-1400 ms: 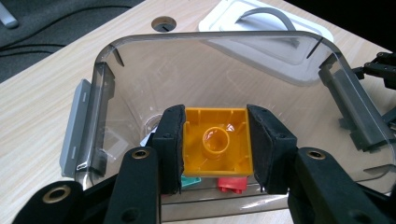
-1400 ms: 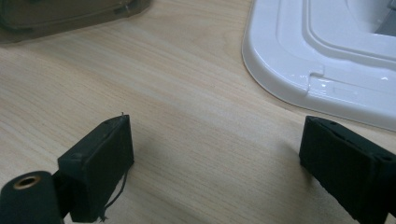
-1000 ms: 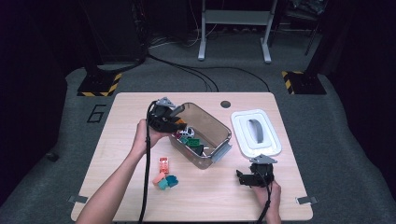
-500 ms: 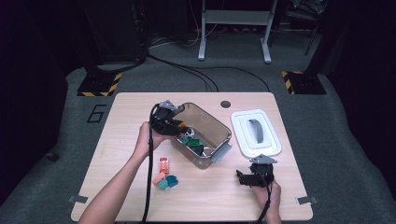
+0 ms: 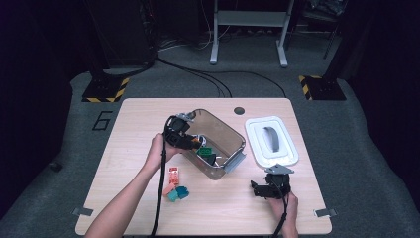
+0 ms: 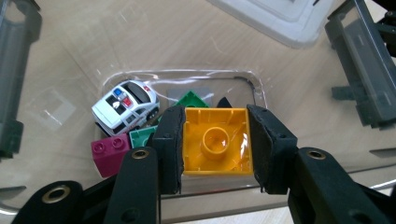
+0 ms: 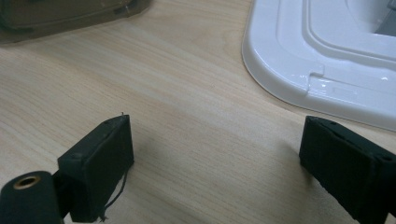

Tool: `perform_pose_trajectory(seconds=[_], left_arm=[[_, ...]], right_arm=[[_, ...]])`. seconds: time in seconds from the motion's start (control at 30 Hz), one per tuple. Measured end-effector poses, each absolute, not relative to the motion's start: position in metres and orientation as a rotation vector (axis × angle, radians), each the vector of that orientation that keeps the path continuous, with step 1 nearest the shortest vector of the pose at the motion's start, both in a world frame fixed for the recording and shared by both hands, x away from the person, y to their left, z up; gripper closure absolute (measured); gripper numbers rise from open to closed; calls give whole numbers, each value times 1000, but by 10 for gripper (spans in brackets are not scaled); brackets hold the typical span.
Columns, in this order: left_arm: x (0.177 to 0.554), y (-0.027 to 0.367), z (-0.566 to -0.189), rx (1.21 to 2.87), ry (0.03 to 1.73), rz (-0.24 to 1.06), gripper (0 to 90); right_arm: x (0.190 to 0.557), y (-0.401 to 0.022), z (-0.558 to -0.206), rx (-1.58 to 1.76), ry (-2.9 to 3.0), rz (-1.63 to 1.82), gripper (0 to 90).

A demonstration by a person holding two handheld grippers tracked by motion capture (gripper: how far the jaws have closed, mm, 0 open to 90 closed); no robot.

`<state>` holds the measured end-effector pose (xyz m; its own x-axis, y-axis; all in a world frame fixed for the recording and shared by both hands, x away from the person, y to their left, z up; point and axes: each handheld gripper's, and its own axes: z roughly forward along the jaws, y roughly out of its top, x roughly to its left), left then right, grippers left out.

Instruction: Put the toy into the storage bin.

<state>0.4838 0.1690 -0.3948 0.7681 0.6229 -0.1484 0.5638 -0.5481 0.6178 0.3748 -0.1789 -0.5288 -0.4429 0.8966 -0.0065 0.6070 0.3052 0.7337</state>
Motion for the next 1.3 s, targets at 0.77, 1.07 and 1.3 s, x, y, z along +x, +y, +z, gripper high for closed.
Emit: perform_pose_trajectory(seconds=[0.77,1.07,1.3], left_arm=[[465,142,-403,2296,810,-52,580],[454,154,-386,2250,792,11,330],[437,188,-368,2171,818,129,208]], right_arm=[[375,-179,-529,1339,2161,939,91],[375,-179,-529,1344,2161,940,91],[375,-179,-529,1345,2162,942,91]])
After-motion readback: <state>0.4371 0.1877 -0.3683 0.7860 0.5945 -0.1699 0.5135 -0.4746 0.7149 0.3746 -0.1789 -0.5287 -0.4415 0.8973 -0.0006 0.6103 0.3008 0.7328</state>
